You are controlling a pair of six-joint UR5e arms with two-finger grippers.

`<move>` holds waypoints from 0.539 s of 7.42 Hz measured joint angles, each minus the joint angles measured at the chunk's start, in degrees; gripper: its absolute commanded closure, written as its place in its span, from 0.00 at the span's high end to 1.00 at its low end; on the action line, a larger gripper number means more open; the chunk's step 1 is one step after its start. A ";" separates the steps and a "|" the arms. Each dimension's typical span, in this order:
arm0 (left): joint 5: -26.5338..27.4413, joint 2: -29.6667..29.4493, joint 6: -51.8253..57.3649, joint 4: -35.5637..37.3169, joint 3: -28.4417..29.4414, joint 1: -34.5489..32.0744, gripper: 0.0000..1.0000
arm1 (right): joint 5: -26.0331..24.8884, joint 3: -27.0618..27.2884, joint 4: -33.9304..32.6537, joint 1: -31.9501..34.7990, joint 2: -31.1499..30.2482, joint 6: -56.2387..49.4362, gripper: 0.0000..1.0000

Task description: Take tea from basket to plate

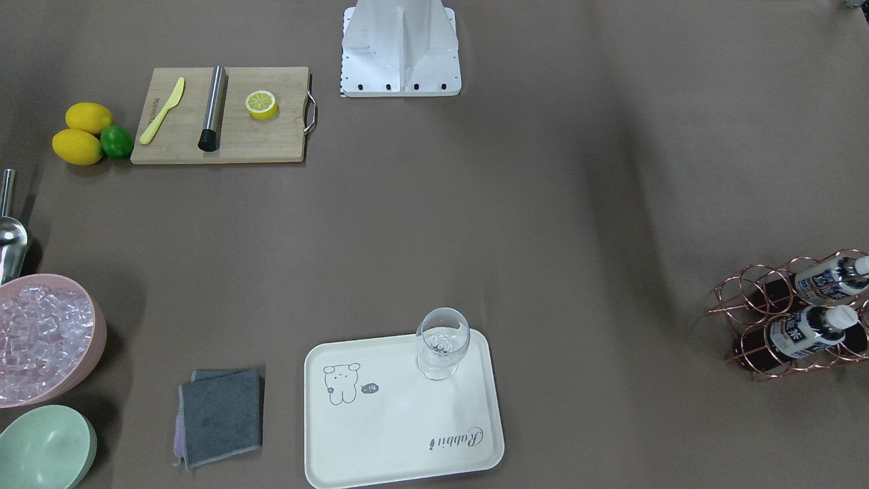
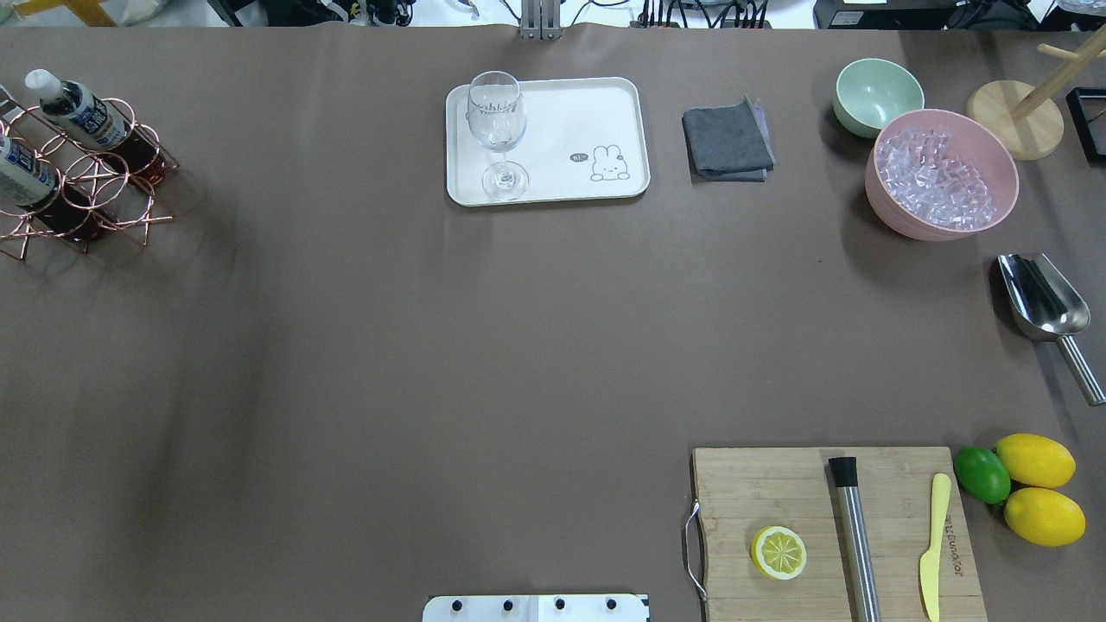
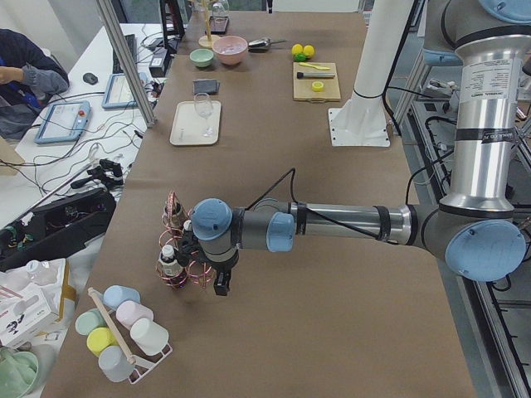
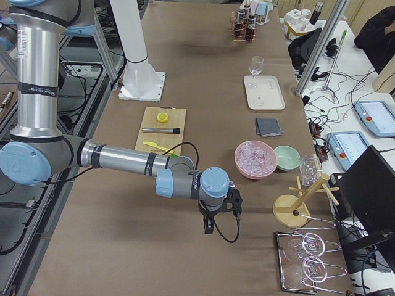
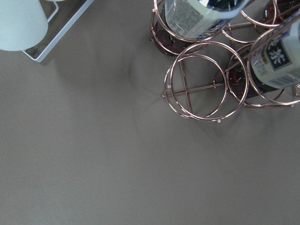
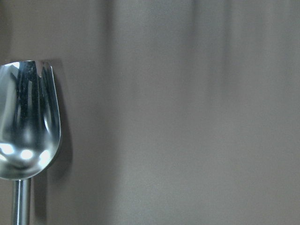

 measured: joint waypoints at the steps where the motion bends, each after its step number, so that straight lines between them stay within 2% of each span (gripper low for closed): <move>1: 0.00 0.01 -0.03 0.01 0.04 0.00 0.99 | -0.15 0.00 0.03 0.00 0.00 0.00 1.00; 4: -0.01 -0.05 0.00 -0.02 0.07 -0.01 0.99 | -0.37 -0.02 0.35 0.01 -0.20 -0.54 1.00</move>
